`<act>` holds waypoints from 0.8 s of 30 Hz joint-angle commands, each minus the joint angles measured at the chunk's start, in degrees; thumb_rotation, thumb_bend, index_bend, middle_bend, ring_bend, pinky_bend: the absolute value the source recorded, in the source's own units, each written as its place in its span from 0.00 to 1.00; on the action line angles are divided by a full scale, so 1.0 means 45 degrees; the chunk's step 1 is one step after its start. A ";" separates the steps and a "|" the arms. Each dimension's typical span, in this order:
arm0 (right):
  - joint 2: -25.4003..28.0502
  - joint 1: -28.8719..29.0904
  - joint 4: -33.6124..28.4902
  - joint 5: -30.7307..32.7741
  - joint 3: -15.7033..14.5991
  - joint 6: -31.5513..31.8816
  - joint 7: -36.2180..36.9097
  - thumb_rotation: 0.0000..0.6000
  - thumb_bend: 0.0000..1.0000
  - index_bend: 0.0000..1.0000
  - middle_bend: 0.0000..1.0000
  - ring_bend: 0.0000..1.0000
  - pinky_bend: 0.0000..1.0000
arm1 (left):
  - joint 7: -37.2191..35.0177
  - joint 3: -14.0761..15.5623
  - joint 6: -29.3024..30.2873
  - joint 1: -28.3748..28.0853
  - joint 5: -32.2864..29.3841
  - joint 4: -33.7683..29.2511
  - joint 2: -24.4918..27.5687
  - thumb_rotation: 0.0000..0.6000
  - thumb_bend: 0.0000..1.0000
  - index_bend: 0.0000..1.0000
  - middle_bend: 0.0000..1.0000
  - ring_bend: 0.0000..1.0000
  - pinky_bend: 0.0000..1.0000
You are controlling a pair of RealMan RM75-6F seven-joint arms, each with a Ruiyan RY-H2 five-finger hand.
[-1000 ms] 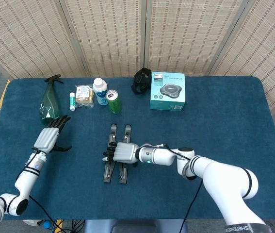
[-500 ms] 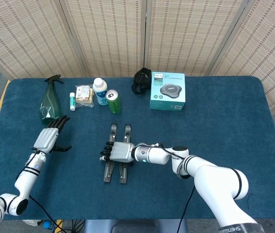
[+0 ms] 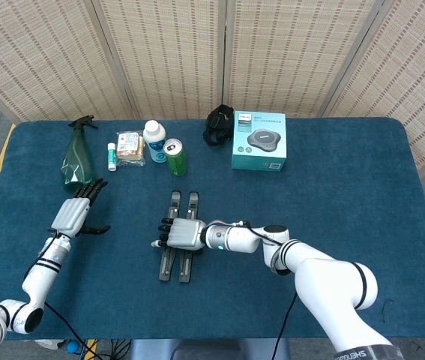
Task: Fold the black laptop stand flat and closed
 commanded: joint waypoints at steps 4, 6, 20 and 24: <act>-0.0121 -0.0139 0.0287 0.0056 -0.0008 0.0312 -0.0049 1.00 0.23 0.12 0.30 0.00 0.00 | 0.0021 -0.0011 0.0043 0.0019 0.0031 -0.0064 0.0019 1.00 0.14 0.00 0.00 0.00 0.03; -0.0155 -0.0205 0.0372 0.0079 0.0014 0.0471 -0.0057 1.00 0.25 0.18 0.35 0.02 0.00 | 0.0033 -0.0021 0.0036 0.0012 0.0034 -0.0087 0.0023 1.00 0.14 0.00 0.00 0.00 0.03; 0.0205 -0.0495 0.0002 0.0155 0.0043 0.1197 -0.0173 1.00 0.28 0.02 0.13 0.01 0.00 | 0.0230 -0.0097 0.0053 -0.0025 0.0038 -0.0347 0.0085 1.00 0.14 0.00 0.00 0.00 0.03; 0.0739 -0.0823 -0.0755 0.0579 0.0426 0.1577 -0.0529 1.00 0.28 0.00 0.00 0.00 0.00 | 0.0473 -0.0113 0.0072 -0.0052 0.0054 -0.0573 0.0228 1.00 0.14 0.00 0.00 0.00 0.03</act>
